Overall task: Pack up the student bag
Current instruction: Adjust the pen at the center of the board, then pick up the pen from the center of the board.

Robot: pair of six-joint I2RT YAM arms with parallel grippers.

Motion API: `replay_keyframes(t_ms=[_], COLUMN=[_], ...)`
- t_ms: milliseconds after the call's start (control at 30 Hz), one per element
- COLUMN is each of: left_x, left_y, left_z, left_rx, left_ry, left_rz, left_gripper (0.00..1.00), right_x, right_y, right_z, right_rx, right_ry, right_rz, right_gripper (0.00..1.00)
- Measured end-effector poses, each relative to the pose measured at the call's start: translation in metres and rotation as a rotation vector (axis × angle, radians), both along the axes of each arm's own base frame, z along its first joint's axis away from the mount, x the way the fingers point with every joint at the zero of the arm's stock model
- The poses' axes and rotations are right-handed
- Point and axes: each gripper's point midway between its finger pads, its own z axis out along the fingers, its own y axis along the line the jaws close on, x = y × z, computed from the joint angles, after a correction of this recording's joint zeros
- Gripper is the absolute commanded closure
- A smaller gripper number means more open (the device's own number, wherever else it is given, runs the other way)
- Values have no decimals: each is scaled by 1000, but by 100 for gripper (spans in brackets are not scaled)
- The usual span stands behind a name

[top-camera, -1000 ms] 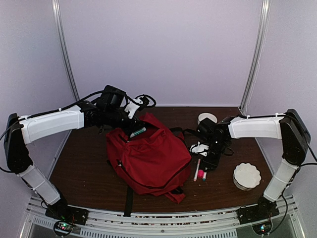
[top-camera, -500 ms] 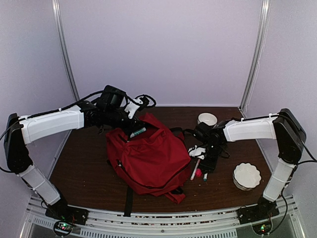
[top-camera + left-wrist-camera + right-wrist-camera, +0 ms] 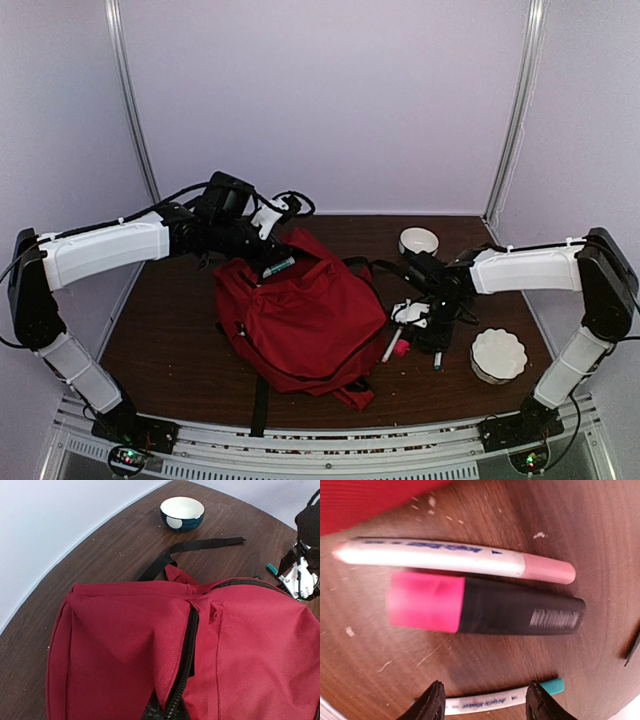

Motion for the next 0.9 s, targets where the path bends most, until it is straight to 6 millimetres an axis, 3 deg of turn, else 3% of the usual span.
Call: replay_keyframes(t_ms=[300,433,600,900], left_x=[0,0,0,0], left_y=[0,0,0,0], left_z=[0,0,0,0], left_rx=[0,0,0,1], left_ry=[1,1,1,0], left_rz=[-1,-1,-1,0], left_gripper=[100,100,100,100], right_x=[-29,-30,-14,1], right_y=[7,-3,-16,-30], right_z=[42,40,35,16], right_rx=[116,35,-97,-245], right_ry=[30,24,-26,-38], right_rz=[349,511,655,774], right_gripper=[60,57,55,54])
